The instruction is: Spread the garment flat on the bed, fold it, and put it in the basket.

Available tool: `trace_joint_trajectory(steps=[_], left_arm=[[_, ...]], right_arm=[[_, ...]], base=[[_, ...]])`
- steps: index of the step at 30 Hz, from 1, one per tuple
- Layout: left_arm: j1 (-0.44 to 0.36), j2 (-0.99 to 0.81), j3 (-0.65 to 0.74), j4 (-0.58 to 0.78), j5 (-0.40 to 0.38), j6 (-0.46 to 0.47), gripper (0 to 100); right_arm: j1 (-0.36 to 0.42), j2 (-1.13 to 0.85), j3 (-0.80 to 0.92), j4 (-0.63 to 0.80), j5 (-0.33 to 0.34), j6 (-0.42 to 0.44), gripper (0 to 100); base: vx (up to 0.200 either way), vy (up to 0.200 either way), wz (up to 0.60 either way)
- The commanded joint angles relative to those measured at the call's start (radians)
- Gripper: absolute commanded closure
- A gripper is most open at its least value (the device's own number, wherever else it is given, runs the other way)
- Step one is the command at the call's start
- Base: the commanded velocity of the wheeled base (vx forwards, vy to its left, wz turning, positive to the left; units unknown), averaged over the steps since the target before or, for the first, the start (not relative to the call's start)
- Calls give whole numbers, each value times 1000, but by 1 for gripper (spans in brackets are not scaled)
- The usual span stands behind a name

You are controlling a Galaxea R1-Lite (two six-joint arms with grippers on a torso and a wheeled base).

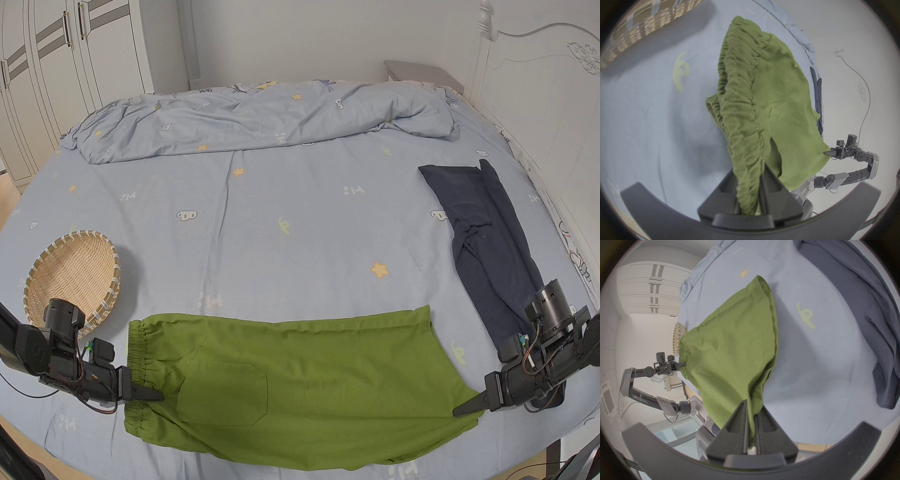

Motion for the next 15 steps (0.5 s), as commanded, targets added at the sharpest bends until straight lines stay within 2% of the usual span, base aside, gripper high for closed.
trace_joint_trajectory(steps=[1, 4, 5, 15], left_arm=[[2, -18, 51, -10, 1, 10, 100], [2, -21, 56, -13, 1, 10, 100], [2, -21, 62, -21, 1, 10, 100], [-4, -27, 63, -31, 9, 20, 100]], right_arm=[[22, 1, 126, -123, -2, -1, 100], [22, 24, 138, -149, -2, 1, 100], [22, 53, 143, -155, 0, -1, 0], [10, 64, 147, -185, -2, 1, 0]], base=[[0, 0, 0], [0, 0, 0], [0, 0, 0], [0, 0, 0]])
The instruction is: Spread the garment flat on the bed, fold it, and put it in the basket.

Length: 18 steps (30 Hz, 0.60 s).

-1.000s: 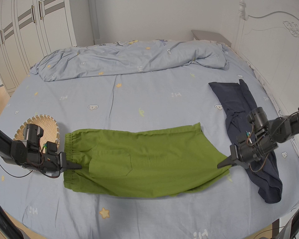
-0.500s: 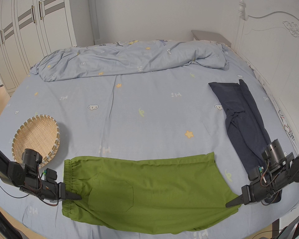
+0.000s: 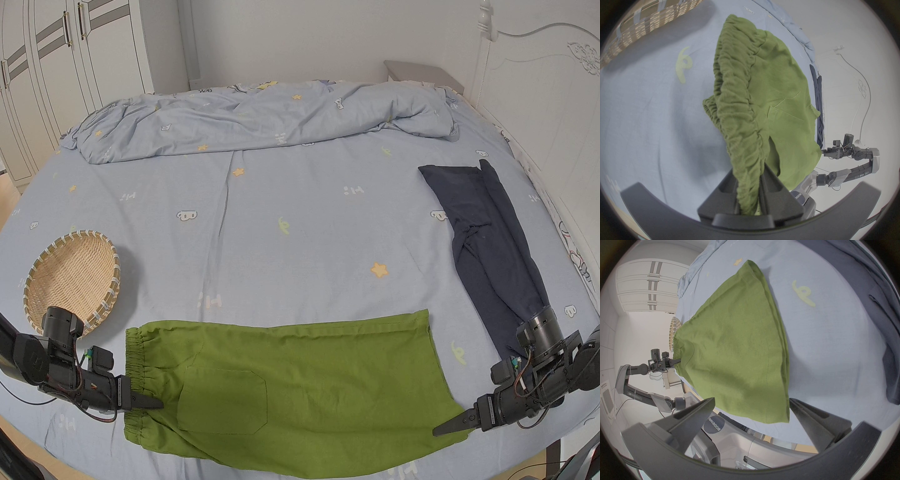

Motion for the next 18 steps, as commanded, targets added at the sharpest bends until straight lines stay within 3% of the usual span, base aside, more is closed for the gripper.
trace_joint_trajectory(steps=[1, 6, 9, 14, 18], left_arm=[[-2, -7, 0, -1, 11, 11, 100], [-2, -24, -8, 1, 43, 31, 100], [-2, -39, -13, 10, 45, 32, 100], [33, -99, -37, 45, 48, 32, 100], [100, -142, -126, 174, 49, 61, 100]], right_arm=[[-11, 9, -12, -1, 0, 1, 0], [-28, 3, -90, -1, -52, 10, 0], [-20, 4, -235, 12, -111, 41, 0], [-19, -26, -297, 37, -118, 45, 0], [-20, -25, -279, 37, -121, 39, 0]], base=[[0, 0, 0], [0, 0, 0], [0, 0, 0], [0, 0, 0], [0, 0, 0]])
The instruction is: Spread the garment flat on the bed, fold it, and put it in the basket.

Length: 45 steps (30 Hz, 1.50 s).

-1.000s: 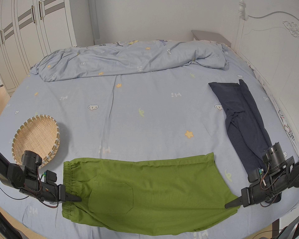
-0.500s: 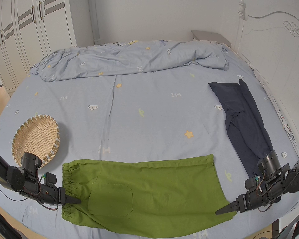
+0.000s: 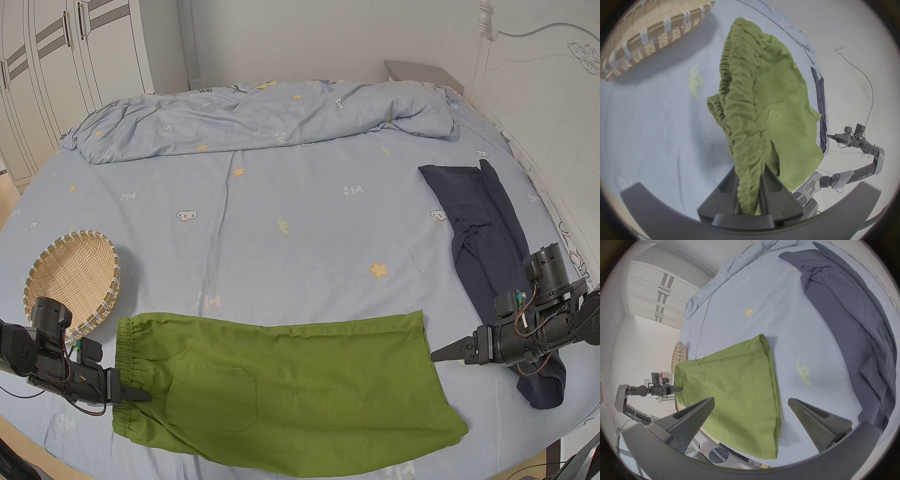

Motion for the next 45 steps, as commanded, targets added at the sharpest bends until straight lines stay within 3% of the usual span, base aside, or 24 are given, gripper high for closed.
trace_joint_trajectory(steps=[1, 7, 11, 14, 16, 17, 20, 23, 24, 26, 29, 36, 45], left_arm=[[86, -70, -101, 116, 3, 45, 100], [169, -58, -198, 248, 4, 100, 100], [149, -76, -224, 303, 3, 88, 100], [97, -144, -350, 503, 1, 26, 100], [97, -144, -350, 503, 1, 26, 100], [8, -216, -480, 641, 3, -67, 100], [-117, -270, -552, 678, 16, -181, 100], [-317, -285, -615, 678, 89, -322, 100], [-337, -283, -620, 678, 99, -331, 100], [-498, -270, -656, 678, 199, -390, 100], [-640, -236, -672, 676, 263, -403, 100], [-810, -198, -728, 675, 286, -417, 100], [-937, -61, -811, 667, 289, -413, 100]], right_arm=[[0, -16, -2, 5, -6, 1, 0], [-8, -19, 1, 8, -6, 7, 0], [-6, -17, 1, 8, -6, 7, 0], [-6, -20, 1, 8, -6, 7, 0], [-6, -20, 1, 8, -6, 7, 0], [-8, -23, 1, 10, -6, 7, 0], [-8, -31, 1, 16, -6, 7, 0], [-9, -42, 1, 25, -8, 7, 0], [-9, -45, 1, 27, -8, 9, 0], [-9, -55, 0, 35, -8, 7, 0], [-9, -71, -2, 36, -8, 7, 0], [-6, -82, -2, 36, -8, 9, 0], [0, -85, 0, 36, -9, 9, 0]], base=[[0, 0, 0], [0, 0, 0], [0, 0, 0], [0, 0, 0], [0, 0, 0], [0, 0, 0], [0, 0, 0], [0, 0, 0], [0, 0, 0], [0, 0, 0], [0, 0, 0], [0, 0, 0], [0, 0, 0]])
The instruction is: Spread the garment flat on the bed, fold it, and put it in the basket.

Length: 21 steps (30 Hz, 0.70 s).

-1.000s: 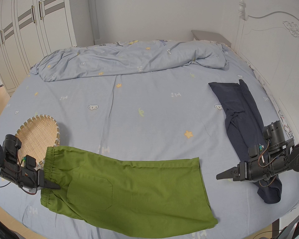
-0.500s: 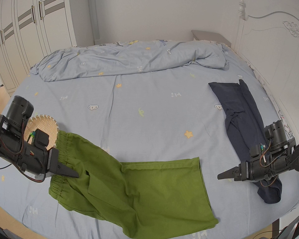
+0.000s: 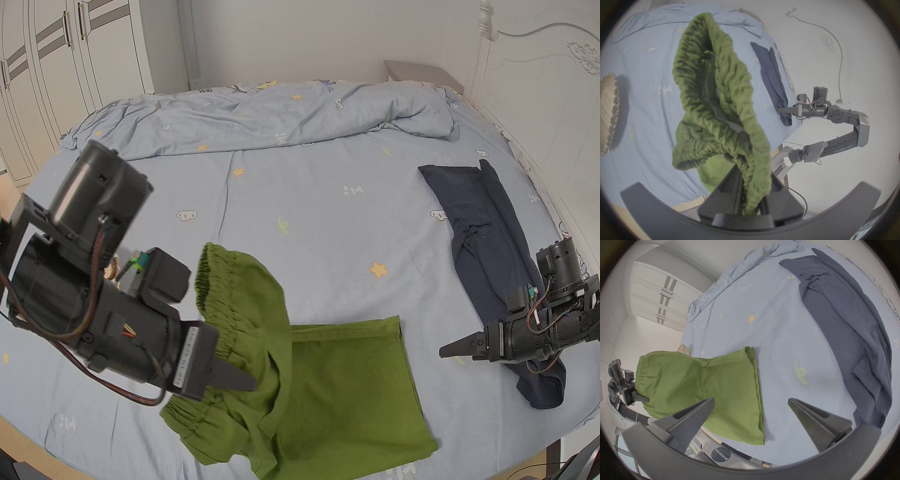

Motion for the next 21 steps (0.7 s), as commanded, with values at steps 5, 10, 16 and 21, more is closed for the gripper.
trace_joint_trajectory(steps=[5, 10, 16, 21], left_arm=[[-137, 199, -116, -16, 69, -12, 100], [-177, 264, -136, -62, 98, -50, 100], [-228, 293, -142, -159, 122, -171, 100], [-263, 331, -142, -225, 178, -234, 0]], right_arm=[[3, -15, 0, 0, 0, 1, 0], [1, -14, 0, 0, 0, 1, 0], [-3, -14, 0, 0, 0, 1, 0], [-5, -14, 0, -1, -1, 1, 0]], base=[[0, 0, 0], [0, 0, 0], [0, 0, 0], [0, 0, 0]])
